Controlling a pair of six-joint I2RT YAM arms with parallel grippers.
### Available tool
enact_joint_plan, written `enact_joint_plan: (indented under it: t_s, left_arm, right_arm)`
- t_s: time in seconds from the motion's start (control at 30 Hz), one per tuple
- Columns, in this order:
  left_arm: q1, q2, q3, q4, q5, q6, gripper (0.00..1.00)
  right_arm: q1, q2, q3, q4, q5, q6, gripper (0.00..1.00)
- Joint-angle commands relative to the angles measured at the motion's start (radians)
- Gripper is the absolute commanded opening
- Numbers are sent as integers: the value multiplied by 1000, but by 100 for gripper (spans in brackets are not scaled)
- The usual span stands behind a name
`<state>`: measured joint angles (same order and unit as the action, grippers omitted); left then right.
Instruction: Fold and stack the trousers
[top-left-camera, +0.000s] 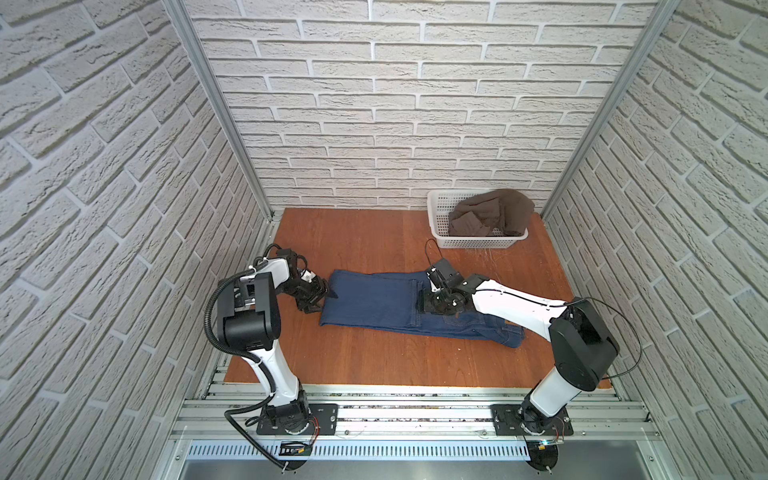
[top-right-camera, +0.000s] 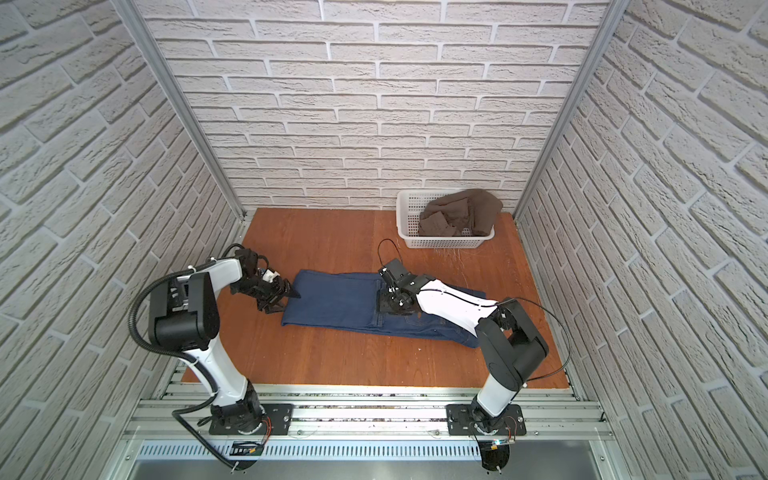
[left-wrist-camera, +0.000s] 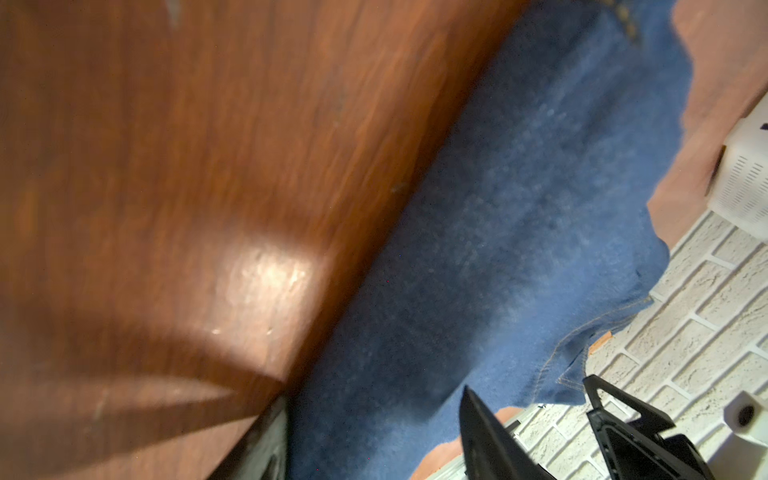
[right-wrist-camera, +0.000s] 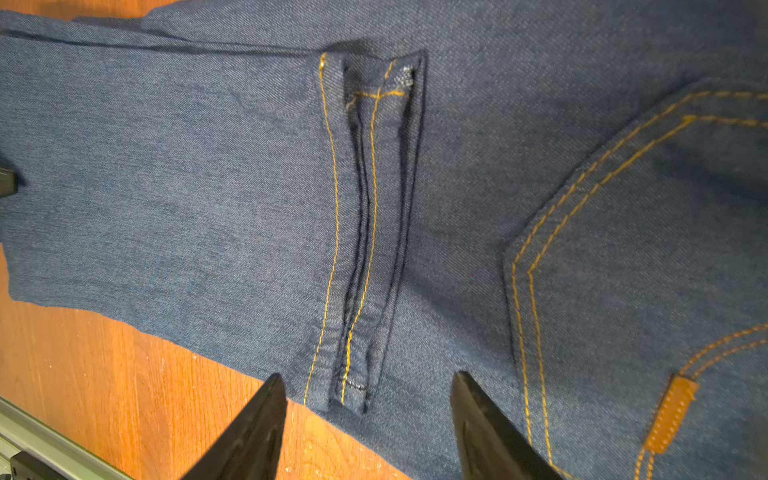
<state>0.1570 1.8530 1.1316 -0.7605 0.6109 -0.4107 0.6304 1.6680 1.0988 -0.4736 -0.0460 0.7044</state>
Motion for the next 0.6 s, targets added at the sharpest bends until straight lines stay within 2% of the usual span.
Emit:
enact_joint_plan:
  t_s: [0.0, 0.4, 0.57]
  left_arm:
    - [3, 12, -13, -24, 42, 22, 57]
    - [-10, 23, -13, -22, 63, 18, 18]
    - [-11, 14, -12, -22, 53, 15, 8]
  right_arm:
    - [3, -25, -22, 36, 4, 25, 65]
    - [-11, 58, -27, 128, -30, 76, 64]
    - [-14, 82, -30, 157, -43, 89, 63]
